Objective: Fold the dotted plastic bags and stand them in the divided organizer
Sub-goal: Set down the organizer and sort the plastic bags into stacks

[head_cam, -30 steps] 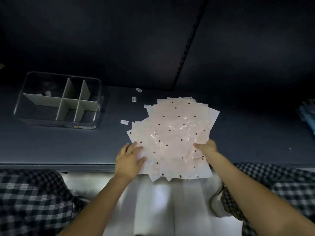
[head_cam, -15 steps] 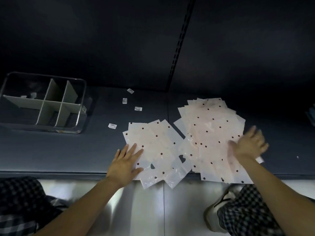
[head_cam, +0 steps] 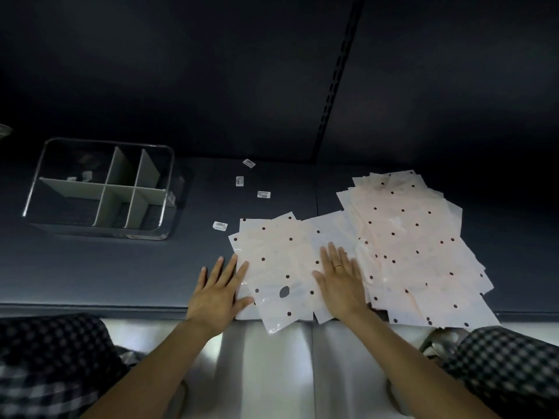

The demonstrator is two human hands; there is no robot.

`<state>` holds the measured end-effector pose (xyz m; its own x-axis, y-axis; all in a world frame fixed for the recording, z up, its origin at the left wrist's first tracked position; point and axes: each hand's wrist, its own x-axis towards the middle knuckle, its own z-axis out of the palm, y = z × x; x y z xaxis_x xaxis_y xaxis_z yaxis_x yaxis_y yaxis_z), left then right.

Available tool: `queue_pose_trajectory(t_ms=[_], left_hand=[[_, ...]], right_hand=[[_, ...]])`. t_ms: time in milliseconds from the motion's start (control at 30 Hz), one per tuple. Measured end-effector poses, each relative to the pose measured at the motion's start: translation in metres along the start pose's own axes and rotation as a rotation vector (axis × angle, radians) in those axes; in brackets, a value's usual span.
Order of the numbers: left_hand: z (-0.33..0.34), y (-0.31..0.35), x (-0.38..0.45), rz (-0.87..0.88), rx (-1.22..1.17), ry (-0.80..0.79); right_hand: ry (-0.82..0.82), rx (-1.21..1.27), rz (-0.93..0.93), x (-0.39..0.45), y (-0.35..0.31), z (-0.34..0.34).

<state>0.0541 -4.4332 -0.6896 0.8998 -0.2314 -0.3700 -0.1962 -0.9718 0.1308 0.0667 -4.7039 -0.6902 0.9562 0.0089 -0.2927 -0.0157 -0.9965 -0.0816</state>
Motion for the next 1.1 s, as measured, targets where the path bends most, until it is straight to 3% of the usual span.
queue_pose_trajectory(t_ms=[133,267,433,500,600,667,733,800,867,967,1100], left_hand=[[0.002,0.0,-0.003,-0.026,-0.022,0.001],[0.006,-0.002,-0.01,-0.072,-0.083,0.062],[0.002,-0.001,-0.014,-0.071,-0.271,0.165],[-0.003,0.003,-0.012,-0.044,-0.377,0.26],[-0.008,0.011,-0.005,-0.066,-0.523,0.293],[-0.011,0.015,0.0,-0.139,-0.69,0.282],[-0.012,0.015,0.005,-0.177,-0.772,0.263],[-0.01,0.017,0.007,-0.166,-0.752,0.229],[-0.007,0.02,0.008,-0.151,-0.713,0.215],[-0.004,0.025,0.007,-0.129,-0.604,0.196],[0.01,0.022,-0.004,-0.006,-0.229,0.124]], right_hand=[[0.084,-0.017,0.054,0.002,-0.008,-0.007],[0.192,0.035,-0.022,0.012,-0.012,-0.02],[0.337,0.598,-0.001,0.013,-0.029,-0.031],[0.321,0.612,-0.102,0.011,-0.046,-0.031],[0.166,0.613,-0.21,0.009,-0.075,-0.023],[0.095,0.694,-0.16,0.009,-0.086,-0.02],[0.207,0.603,-0.048,0.015,-0.083,-0.02],[0.255,0.426,0.166,0.022,-0.07,-0.024],[0.134,0.39,0.343,0.025,-0.059,-0.029],[0.032,0.339,0.315,0.027,-0.055,-0.027],[0.081,0.178,0.301,0.028,-0.044,-0.024]])
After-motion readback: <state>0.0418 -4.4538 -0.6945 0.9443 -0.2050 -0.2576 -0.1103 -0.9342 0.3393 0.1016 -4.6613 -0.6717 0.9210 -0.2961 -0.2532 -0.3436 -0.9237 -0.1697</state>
